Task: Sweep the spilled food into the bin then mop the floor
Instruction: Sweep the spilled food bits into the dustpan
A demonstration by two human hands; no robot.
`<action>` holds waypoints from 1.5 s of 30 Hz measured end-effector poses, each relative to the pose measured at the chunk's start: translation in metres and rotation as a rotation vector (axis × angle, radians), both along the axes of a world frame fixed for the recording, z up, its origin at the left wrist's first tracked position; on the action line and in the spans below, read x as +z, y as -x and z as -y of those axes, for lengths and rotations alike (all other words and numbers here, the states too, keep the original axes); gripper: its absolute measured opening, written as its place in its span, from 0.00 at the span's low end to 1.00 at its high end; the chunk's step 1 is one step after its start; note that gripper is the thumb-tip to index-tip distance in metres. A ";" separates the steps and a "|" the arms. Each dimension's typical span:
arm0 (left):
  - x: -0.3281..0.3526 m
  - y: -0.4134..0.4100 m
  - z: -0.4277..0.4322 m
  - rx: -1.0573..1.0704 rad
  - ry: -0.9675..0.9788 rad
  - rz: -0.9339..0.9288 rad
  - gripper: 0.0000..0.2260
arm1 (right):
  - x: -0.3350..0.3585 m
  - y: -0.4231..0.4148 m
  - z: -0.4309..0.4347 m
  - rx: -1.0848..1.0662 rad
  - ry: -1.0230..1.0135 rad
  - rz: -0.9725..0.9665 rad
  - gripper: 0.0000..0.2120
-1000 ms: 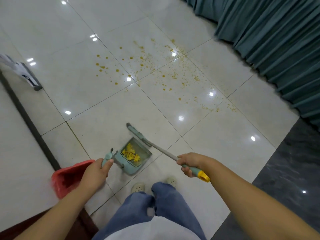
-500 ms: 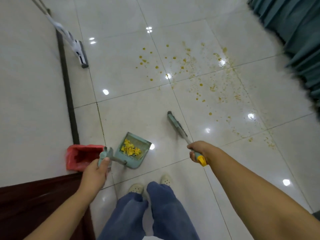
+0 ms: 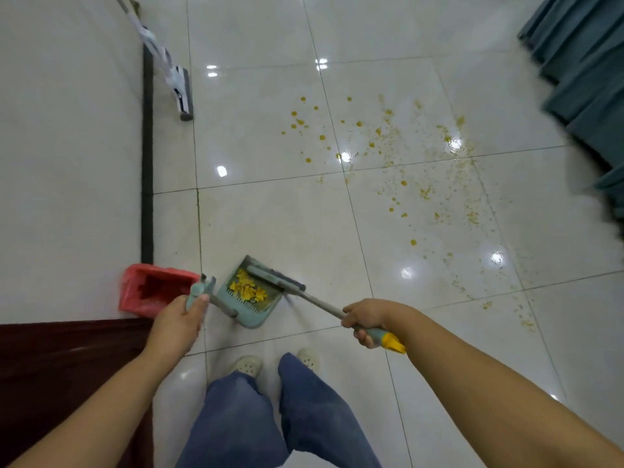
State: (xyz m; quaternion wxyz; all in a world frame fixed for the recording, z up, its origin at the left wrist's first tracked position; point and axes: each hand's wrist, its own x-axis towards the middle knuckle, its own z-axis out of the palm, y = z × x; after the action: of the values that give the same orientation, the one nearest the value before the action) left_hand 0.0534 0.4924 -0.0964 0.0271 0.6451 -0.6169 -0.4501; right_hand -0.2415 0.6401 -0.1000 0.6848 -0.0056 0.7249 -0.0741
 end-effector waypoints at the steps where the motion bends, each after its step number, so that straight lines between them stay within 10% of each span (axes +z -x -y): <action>1: 0.003 0.002 -0.002 0.002 0.001 -0.005 0.17 | 0.006 0.002 -0.004 0.011 0.006 0.005 0.11; 27: 0.008 0.083 0.110 -0.090 -0.079 -0.103 0.16 | -0.006 0.111 0.117 -0.691 -0.003 -0.125 0.07; 45: -0.005 0.120 0.204 -0.397 -0.031 -0.002 0.17 | 0.034 0.072 0.132 -0.283 -0.113 -0.011 0.12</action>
State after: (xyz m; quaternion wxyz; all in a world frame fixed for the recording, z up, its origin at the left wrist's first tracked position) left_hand -0.0662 0.2883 -0.1010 -0.0714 0.5105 -0.7251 -0.4566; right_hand -0.3131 0.5085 -0.0660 0.6628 0.1348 0.7252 -0.1286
